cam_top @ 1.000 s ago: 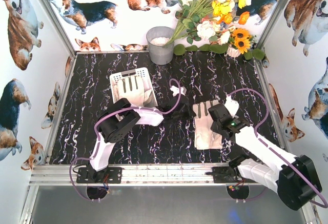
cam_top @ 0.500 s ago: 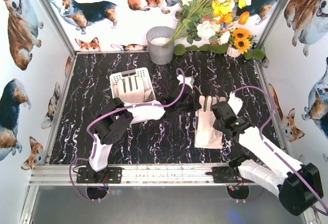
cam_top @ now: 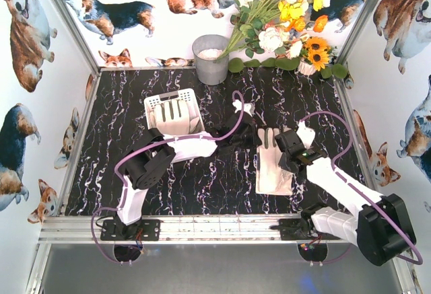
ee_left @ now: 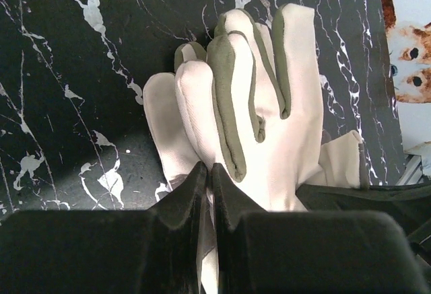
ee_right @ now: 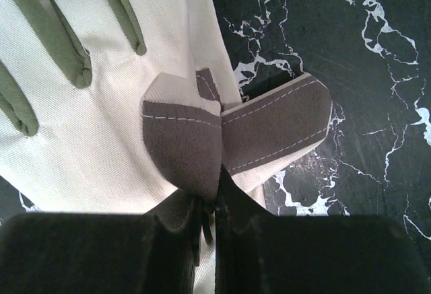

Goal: Put the gloves into the storage basket
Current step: Pair the glove with the glove.

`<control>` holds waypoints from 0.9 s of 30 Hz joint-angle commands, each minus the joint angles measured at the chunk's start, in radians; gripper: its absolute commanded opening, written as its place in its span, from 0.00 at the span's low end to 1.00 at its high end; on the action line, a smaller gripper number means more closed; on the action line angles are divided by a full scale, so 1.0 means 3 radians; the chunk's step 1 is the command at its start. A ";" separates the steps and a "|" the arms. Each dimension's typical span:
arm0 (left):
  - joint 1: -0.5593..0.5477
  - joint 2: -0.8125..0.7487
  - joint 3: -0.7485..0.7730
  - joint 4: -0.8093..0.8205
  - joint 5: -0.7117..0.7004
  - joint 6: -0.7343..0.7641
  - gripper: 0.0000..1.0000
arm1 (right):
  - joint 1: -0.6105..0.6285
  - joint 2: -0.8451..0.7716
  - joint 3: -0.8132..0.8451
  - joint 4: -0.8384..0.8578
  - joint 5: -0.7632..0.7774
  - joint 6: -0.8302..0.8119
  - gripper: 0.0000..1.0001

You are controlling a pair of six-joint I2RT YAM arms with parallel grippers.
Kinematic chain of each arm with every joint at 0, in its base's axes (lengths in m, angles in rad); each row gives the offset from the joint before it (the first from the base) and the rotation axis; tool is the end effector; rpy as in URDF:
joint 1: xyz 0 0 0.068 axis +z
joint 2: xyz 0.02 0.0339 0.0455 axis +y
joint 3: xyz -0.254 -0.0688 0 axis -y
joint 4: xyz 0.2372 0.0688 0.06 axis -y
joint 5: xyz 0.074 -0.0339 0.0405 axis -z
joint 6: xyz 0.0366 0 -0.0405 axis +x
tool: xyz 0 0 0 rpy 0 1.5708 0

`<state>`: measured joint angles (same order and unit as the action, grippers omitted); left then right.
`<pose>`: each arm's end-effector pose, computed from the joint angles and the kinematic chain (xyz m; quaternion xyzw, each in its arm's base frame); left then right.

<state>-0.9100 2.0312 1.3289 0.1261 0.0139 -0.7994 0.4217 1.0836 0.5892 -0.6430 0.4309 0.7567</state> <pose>0.2730 -0.3520 0.1734 0.0519 0.8773 -0.3639 0.3085 0.1736 0.0611 0.1809 0.2044 0.9330 -0.0569 0.2906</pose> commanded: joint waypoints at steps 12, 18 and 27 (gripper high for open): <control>0.0121 0.0107 -0.0004 -0.0008 -0.0093 0.0064 0.00 | -0.0046 0.0095 -0.0082 0.0199 -0.0109 -0.0039 0.00; 0.0134 0.0212 0.0081 -0.0017 0.0000 0.0063 0.00 | -0.0046 0.0214 -0.0052 0.0181 -0.0075 -0.0036 0.00; 0.0134 0.0319 0.0123 0.0030 0.0064 0.0092 0.00 | -0.0046 0.0241 -0.0046 0.0090 0.0016 0.0091 0.00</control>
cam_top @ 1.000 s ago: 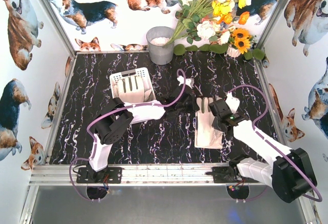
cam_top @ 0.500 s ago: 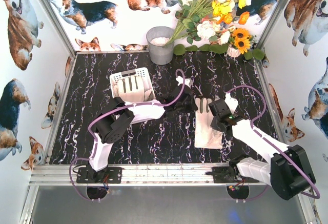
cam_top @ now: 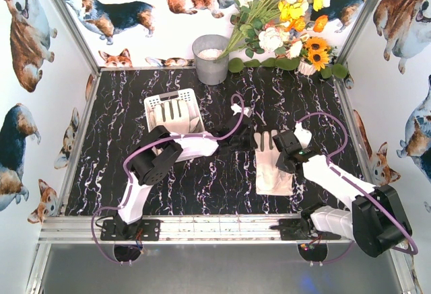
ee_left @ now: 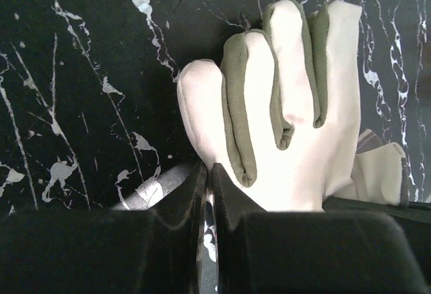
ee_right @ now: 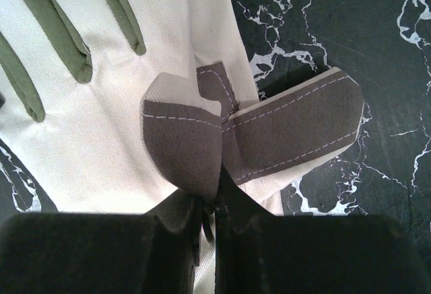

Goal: Put the gloves into the storage basket
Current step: Pair the glove with the glove.

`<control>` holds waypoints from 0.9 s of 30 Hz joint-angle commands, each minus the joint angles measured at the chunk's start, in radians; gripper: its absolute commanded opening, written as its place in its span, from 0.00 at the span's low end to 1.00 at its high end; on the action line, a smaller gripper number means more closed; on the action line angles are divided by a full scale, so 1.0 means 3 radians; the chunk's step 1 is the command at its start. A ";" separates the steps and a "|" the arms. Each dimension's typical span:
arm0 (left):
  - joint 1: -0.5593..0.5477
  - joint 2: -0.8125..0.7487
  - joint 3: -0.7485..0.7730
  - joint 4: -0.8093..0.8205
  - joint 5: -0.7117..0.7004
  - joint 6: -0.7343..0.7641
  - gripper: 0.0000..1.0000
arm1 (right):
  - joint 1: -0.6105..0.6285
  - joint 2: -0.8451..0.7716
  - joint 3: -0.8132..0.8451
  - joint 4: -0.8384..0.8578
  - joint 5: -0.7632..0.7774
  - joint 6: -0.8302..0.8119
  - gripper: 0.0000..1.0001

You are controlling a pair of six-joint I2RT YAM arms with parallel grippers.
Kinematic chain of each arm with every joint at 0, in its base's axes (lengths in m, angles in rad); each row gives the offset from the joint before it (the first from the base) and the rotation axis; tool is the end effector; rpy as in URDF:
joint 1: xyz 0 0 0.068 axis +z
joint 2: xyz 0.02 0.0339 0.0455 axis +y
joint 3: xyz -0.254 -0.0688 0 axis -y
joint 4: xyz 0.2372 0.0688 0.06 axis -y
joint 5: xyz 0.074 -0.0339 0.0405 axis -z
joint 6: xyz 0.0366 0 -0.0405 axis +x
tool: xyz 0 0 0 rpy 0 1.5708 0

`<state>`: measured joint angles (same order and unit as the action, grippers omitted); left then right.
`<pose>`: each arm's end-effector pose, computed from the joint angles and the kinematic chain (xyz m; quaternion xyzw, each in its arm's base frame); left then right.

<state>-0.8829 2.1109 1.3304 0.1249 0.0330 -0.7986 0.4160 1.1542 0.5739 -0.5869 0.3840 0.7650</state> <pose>0.2842 -0.3477 0.1397 0.0451 0.8959 -0.3390 0.2836 0.1801 0.0646 0.1666 0.2046 0.9405 -0.0457 0.2675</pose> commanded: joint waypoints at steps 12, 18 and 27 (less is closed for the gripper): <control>0.0048 0.0145 0.0218 -0.0031 0.0094 0.0245 0.19 | -0.0027 -0.0049 0.0066 -0.0199 0.0176 0.0036 0.34; 0.0044 -0.0091 0.0141 -0.0115 0.0010 0.0375 0.49 | -0.0027 -0.0403 0.0245 -0.0460 0.0349 -0.0083 0.55; -0.0018 -0.0591 -0.0232 -0.0043 -0.0001 0.0355 0.51 | -0.0032 -0.0783 0.0503 -0.0779 0.0454 -0.0197 0.62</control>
<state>-0.8783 2.0056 1.2980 0.0853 0.0372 -0.6987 0.4103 0.9577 0.6765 -0.7853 0.4812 0.7288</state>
